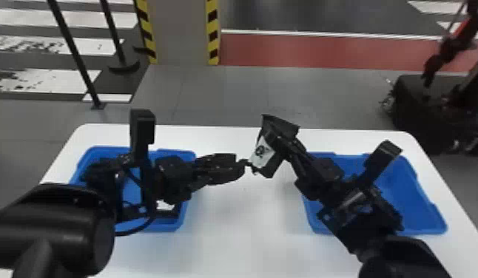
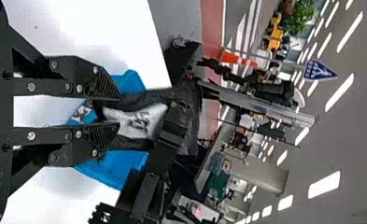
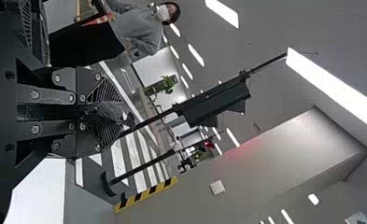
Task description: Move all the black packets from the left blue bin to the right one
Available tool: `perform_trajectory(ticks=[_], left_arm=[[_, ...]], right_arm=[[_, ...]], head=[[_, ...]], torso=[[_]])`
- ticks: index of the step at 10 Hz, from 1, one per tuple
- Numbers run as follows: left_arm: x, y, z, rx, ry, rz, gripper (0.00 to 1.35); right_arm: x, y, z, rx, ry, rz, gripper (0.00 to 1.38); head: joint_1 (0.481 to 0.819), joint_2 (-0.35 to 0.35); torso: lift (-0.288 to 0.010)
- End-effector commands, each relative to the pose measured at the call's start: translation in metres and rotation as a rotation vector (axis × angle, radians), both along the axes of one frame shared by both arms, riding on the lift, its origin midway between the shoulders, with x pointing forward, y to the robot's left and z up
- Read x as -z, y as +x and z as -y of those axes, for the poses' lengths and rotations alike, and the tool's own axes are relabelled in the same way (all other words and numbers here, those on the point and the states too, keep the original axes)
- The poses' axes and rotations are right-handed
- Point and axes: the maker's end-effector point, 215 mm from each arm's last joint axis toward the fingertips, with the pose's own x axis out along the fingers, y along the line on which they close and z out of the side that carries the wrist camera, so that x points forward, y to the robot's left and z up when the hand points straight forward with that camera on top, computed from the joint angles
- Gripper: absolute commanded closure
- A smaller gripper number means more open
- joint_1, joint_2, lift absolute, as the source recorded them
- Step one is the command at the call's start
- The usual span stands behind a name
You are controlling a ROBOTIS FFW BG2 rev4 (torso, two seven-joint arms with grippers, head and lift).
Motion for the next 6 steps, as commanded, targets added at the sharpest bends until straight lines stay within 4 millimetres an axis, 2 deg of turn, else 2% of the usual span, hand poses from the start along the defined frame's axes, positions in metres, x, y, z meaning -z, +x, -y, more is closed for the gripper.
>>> perform_trajectory(ticks=[1, 2, 3, 4, 5, 6], left_arm=[[0.02, -0.005, -0.028, -0.069, 0.002, -0.028, 0.09], [0.024, -0.008, -0.046, -0.105, -0.008, -0.005, 0.14], [0.018, -0.014, -0.059, -0.124, -0.031, 0.04, 0.17], [0.004, -0.014, -0.079, -0.16, -0.029, 0.113, 0.17], [-0.014, -0.013, -0.107, -0.218, -0.011, 0.206, 0.17], [-0.017, -0.017, -0.124, -0.26, -0.014, 0.223, 0.17]], right_arm=[[0.011, 0.011, 0.046, 0.09, -0.045, -0.01, 1.28], [0.023, 0.016, 0.079, 0.153, -0.055, -0.034, 1.28], [0.04, 0.018, 0.114, 0.224, -0.079, -0.069, 1.28], [0.058, 0.02, 0.138, 0.272, -0.103, -0.108, 1.28], [0.082, 0.025, 0.157, 0.308, -0.121, -0.159, 1.28], [0.104, 0.031, 0.168, 0.316, -0.127, -0.202, 1.28]], head=[[0.695, -0.012], [0.695, -0.02], [0.695, -0.038], [0.695, -0.06], [0.695, -0.071], [0.695, -0.079]], torso=[[-0.11], [-0.11], [-0.11], [-0.11], [-0.11], [-0.11]])
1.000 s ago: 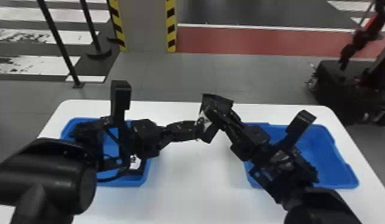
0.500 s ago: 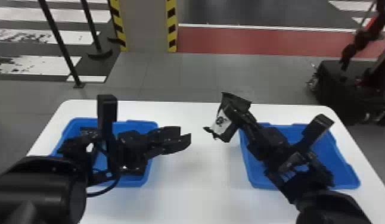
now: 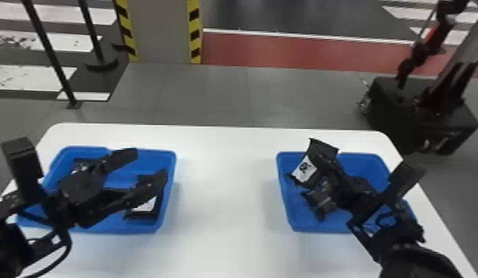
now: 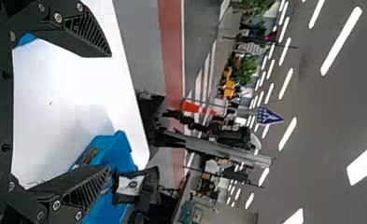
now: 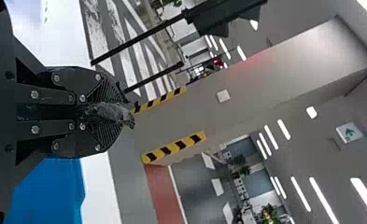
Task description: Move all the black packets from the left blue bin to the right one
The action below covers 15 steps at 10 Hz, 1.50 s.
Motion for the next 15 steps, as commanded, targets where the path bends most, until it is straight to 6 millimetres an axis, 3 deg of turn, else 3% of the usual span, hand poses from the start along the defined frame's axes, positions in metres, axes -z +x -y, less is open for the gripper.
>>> perform_trajectory(ticks=[1, 3, 4, 5, 7, 9, 10, 12, 15], left_arm=[[-0.006, -0.009, -0.029, -0.065, -0.001, 0.034, 0.17], [-0.003, -0.021, -0.072, -0.152, 0.029, 0.035, 0.17], [-0.001, -0.025, -0.094, -0.198, 0.054, 0.031, 0.17], [-0.003, -0.028, -0.113, -0.235, 0.08, 0.037, 0.17], [-0.021, -0.036, -0.153, -0.335, 0.193, 0.057, 0.17], [-0.007, -0.043, -0.212, -0.496, 0.302, -0.007, 0.17], [0.004, -0.045, -0.233, -0.558, 0.338, -0.059, 0.17], [0.03, -0.029, -0.257, -0.618, 0.368, -0.139, 0.17], [0.081, 0.027, -0.238, -0.543, 0.353, -0.249, 0.17]], right_arm=[[0.024, 0.005, 0.014, 0.016, 0.0, -0.05, 1.17], [0.028, -0.003, 0.027, 0.079, 0.005, -0.071, 0.03], [0.03, -0.013, 0.03, 0.094, 0.003, -0.078, 0.02], [0.02, -0.021, 0.027, 0.096, 0.016, -0.056, 0.19], [-0.026, -0.049, 0.011, 0.079, 0.024, 0.028, 0.36], [-0.056, -0.072, -0.004, 0.039, 0.049, 0.083, 0.39], [-0.067, -0.079, -0.011, 0.014, 0.05, 0.1, 0.39], [-0.073, -0.086, -0.016, -0.002, 0.05, 0.101, 0.39], [-0.069, -0.084, -0.02, -0.011, 0.062, 0.093, 0.39]], head=[[0.695, -0.071], [0.695, -0.05], [0.695, -0.042], [0.695, -0.018], [0.695, 0.038], [0.695, 0.104], [0.695, 0.161], [0.695, 0.225], [0.695, 0.25]], torso=[[-0.11], [-0.11], [-0.11], [-0.11], [-0.11], [-0.11], [-0.11], [-0.11], [-0.11]])
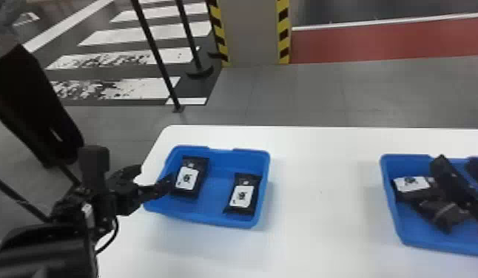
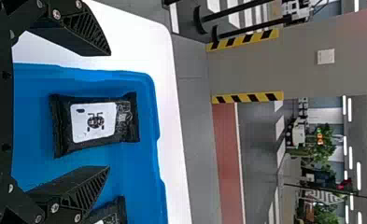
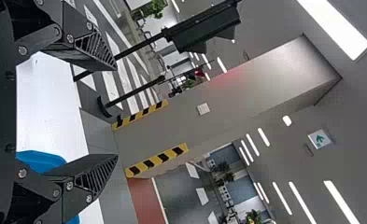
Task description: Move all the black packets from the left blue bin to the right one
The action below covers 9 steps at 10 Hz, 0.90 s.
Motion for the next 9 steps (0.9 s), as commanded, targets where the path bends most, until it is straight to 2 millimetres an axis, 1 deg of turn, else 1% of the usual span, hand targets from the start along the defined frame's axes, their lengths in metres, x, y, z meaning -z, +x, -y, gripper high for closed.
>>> perform_trajectory(ticks=[1, 3, 4, 5, 6, 8, 9], left_arm=[[0.016, 0.02, 0.005, 0.007, -0.015, -0.042, 0.17], [0.027, 0.029, 0.008, -0.011, -0.007, -0.097, 0.17], [0.04, 0.038, 0.013, -0.003, -0.009, -0.133, 0.17], [0.048, 0.052, 0.033, 0.038, -0.011, -0.164, 0.17], [0.055, 0.059, 0.041, 0.052, -0.016, -0.186, 0.17], [0.062, 0.06, 0.04, 0.031, -0.006, -0.208, 0.17], [0.063, 0.058, 0.032, 0.007, 0.024, -0.219, 0.18]], right_arm=[[0.004, 0.0, -0.001, -0.001, 0.003, -0.007, 0.39], [0.005, -0.001, -0.002, -0.006, 0.004, -0.009, 0.39], [0.005, -0.001, -0.002, -0.007, 0.004, -0.009, 0.39], [0.007, -0.001, -0.003, -0.009, 0.004, -0.013, 0.39], [0.006, -0.001, -0.003, -0.009, 0.006, -0.013, 0.39], [0.007, -0.001, -0.003, -0.009, 0.011, -0.015, 0.39], [0.008, -0.003, -0.003, -0.01, 0.014, -0.016, 0.39]], head=[[0.695, 0.243], [0.695, 0.227], [0.695, 0.226], [0.695, 0.22], [0.695, 0.205], [0.695, 0.183], [0.695, 0.182]], torso=[[-0.11], [-0.11], [-0.11], [-0.11], [-0.11], [-0.11], [-0.11]])
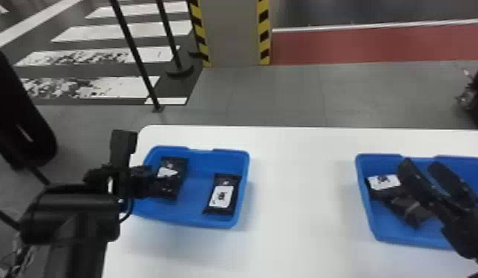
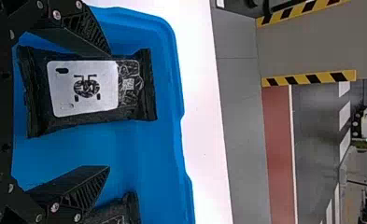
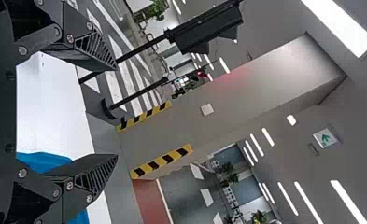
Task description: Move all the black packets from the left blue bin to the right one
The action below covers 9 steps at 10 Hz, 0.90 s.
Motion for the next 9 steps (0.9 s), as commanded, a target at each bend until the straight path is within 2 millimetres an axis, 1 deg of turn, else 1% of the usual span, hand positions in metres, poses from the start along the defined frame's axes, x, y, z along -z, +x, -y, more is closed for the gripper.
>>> perform_trajectory(ticks=[1, 2, 3, 6, 7, 9], left_arm=[[0.004, -0.003, -0.006, -0.028, 0.024, -0.021, 0.19], [0.004, -0.002, -0.007, -0.037, 0.031, -0.025, 0.19], [0.009, -0.004, -0.009, -0.047, 0.045, -0.05, 0.19], [0.028, -0.009, -0.016, -0.075, 0.044, -0.106, 0.19], [0.033, -0.008, -0.018, -0.082, 0.049, -0.121, 0.19], [0.047, 0.002, -0.013, -0.081, 0.04, -0.156, 0.22]], right_arm=[[0.0, -0.001, 0.001, 0.0, 0.003, -0.002, 0.39], [0.001, -0.001, 0.0, 0.0, 0.004, -0.004, 0.39], [0.0, -0.001, -0.001, -0.003, 0.005, -0.001, 0.39], [0.001, -0.001, -0.001, -0.003, 0.005, -0.003, 0.39], [0.002, -0.002, 0.0, -0.003, 0.008, -0.004, 0.39], [0.005, -0.002, -0.001, -0.005, 0.011, -0.011, 0.39]], head=[[0.695, 0.186], [0.695, 0.189], [0.695, 0.195], [0.695, 0.202], [0.695, 0.205], [0.695, 0.21]], torso=[[-0.11], [-0.11], [-0.11], [-0.11], [-0.11], [-0.11]])
